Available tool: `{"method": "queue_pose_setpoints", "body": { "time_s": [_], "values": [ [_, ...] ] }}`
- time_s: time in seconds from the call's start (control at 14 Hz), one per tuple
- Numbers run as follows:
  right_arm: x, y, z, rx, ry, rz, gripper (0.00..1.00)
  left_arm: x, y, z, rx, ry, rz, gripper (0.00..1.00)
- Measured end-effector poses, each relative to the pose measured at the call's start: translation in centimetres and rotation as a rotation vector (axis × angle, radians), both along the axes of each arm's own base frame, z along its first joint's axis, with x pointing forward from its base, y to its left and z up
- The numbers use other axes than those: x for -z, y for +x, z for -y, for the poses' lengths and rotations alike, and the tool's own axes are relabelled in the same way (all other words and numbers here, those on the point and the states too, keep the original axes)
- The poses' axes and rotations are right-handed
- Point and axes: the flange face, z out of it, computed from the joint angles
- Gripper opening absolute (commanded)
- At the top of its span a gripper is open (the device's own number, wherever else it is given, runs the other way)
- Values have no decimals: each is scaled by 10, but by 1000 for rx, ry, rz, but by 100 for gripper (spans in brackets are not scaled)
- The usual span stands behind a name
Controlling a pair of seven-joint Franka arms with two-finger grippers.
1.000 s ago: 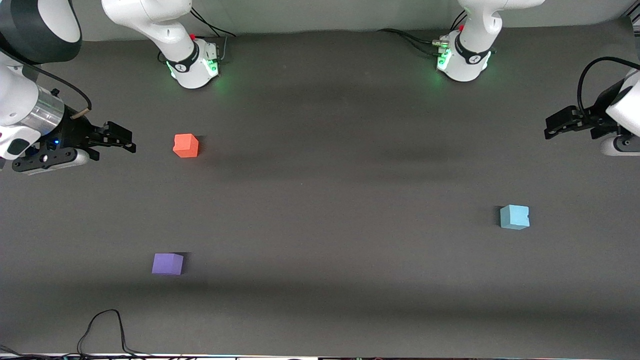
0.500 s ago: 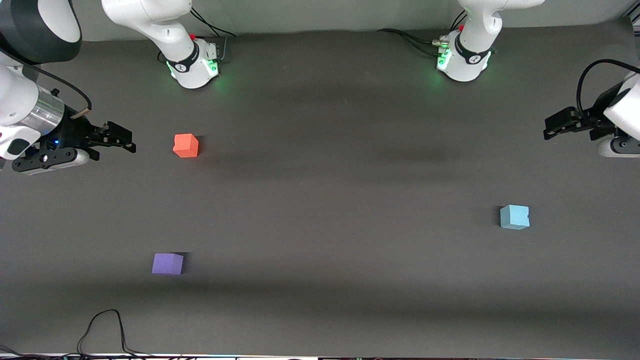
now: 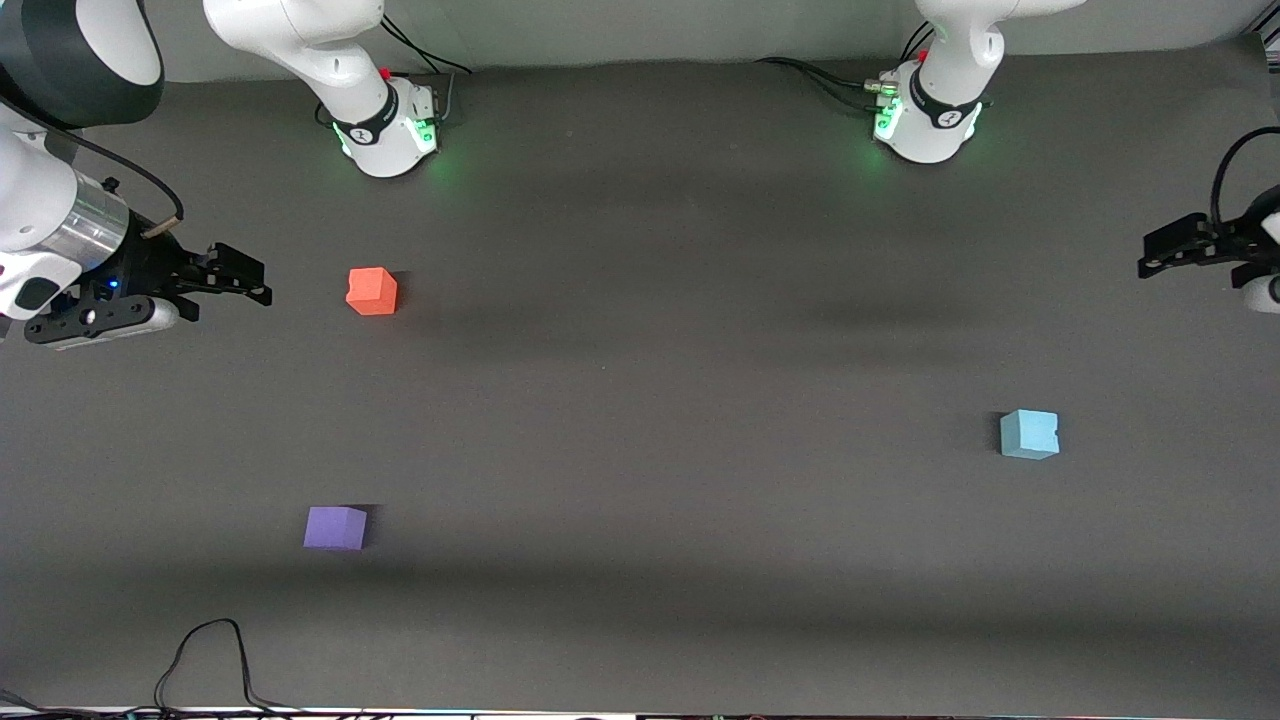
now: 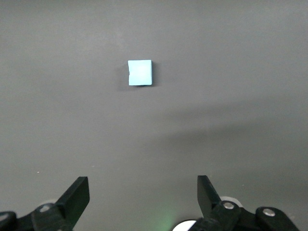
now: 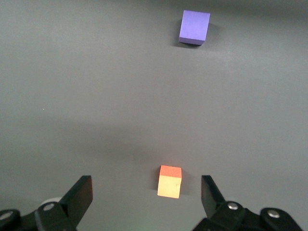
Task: Place blue block between orange and purple blocks
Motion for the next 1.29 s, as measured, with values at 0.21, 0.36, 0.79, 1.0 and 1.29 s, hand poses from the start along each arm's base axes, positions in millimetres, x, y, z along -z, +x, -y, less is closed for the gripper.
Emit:
{"method": "queue_pose_setpoints", "body": {
  "time_s": [0.21,0.36,0.79,1.0,1.29],
  "values": [
    [0,0,0,0,0,0,100,10,4,-6,7,1,27,100],
    [1,0,0,0,0,-2,100,34,12,-5,12,4,48,100],
    [3,0,0,1,-1,-5,100,188,45,-7,26,2,56,100],
    [2,1,3,6,0,-3,100,254,59,-6,33,0,55,100],
    [-2,2,7,13,1,4,100,318,65,-4,41,-1,79,100]
  ]
}}
